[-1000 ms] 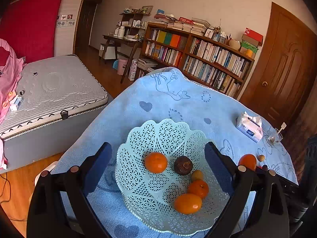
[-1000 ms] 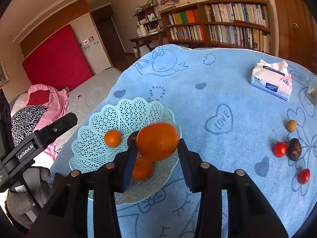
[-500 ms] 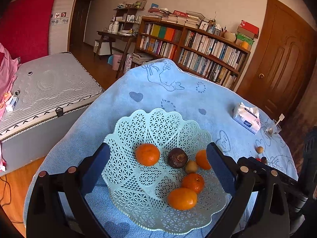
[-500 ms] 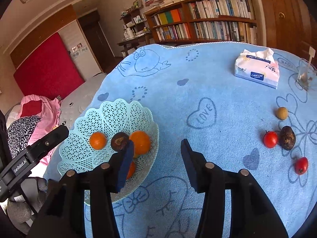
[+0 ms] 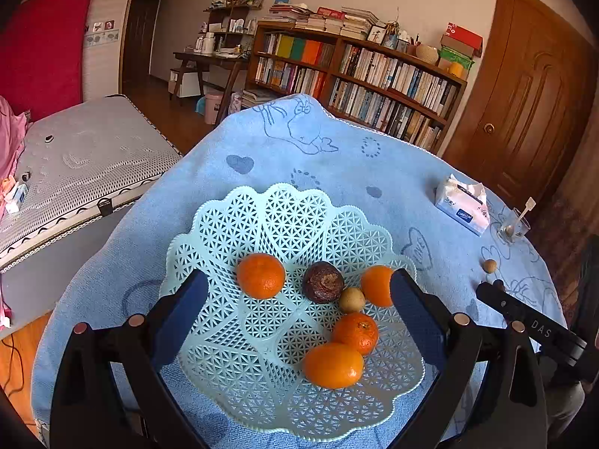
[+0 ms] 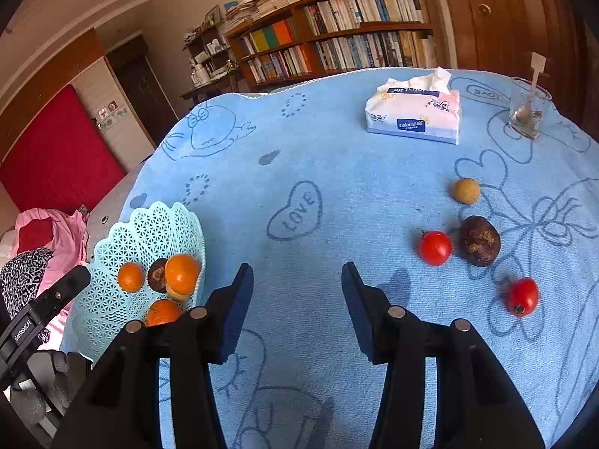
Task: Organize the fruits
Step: 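Reach the right gripper to the dark brown fruit and close on it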
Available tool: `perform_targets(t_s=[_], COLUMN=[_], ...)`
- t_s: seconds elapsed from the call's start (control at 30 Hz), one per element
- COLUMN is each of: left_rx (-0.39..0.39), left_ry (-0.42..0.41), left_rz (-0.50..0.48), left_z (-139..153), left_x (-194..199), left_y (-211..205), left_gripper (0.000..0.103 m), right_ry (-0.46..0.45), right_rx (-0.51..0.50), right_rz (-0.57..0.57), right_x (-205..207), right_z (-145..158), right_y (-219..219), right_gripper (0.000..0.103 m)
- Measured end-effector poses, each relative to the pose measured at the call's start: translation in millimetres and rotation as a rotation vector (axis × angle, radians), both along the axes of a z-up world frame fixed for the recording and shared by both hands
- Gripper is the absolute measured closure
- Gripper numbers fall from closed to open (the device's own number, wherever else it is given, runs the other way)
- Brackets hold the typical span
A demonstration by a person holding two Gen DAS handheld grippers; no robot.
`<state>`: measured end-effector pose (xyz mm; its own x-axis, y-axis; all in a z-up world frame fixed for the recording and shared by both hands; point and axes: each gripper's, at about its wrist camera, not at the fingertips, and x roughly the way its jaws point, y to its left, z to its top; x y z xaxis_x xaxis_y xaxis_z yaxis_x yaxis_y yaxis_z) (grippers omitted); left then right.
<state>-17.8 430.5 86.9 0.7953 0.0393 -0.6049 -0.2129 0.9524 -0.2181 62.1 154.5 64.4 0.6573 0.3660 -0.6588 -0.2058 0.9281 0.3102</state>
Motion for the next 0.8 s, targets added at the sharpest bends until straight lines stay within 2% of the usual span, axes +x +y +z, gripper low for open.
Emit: perform_targets(t_s=[0.2,0.43,0.6,0.8], left_rx=[0.007,0.010,0.018,0.018], left_ry=[0.009,0.028,0.030,0.037], left_rz=[-0.018,-0.035,-0.057,-0.057], left_z=[-3,-9,-11,-13], left_x=[1,4,5,7], left_y=[-6,-14,-22,-23], left_gripper=[0.004,0.004,0.004,0.004], right_ry=[-0.001,0.073,0.147,0.222], right_rx=[-0.011,0.055,0.144,0.223], right_rz=[-0.108,-0.268,-0.317,-0.339], right_x=[6,21,37,58], right_z=[0,-12,-27,-43], right_y=[-49,-114,-136,-141], right_gripper=[0.052,0.051,0.051,0.051])
